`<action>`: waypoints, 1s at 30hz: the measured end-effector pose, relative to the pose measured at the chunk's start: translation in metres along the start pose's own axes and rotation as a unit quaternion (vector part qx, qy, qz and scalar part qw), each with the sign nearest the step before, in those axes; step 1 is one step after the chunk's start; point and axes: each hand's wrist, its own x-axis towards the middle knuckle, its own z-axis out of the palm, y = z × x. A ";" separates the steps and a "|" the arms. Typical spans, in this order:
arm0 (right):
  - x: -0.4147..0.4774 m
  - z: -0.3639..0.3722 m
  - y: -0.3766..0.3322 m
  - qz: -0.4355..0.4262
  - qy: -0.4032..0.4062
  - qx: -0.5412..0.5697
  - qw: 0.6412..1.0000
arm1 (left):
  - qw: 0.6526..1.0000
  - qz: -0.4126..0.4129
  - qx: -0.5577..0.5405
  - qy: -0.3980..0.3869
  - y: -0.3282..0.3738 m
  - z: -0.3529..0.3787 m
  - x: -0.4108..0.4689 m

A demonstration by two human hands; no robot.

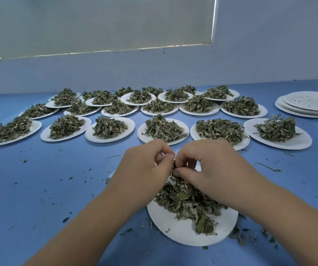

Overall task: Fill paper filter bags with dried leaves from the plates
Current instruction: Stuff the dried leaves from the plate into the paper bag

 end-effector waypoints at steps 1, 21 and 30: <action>-0.001 0.000 0.000 -0.001 0.000 0.001 1.000 | 1.000 -0.003 -0.003 0.000 0.000 0.000 0.000; -0.002 -0.003 -0.001 -0.012 0.023 0.036 0.999 | 0.997 -0.066 -0.046 0.012 0.004 0.000 0.000; 0.005 0.006 0.001 0.049 0.057 0.027 0.997 | 0.998 -0.032 -0.051 -0.020 0.009 0.002 -0.002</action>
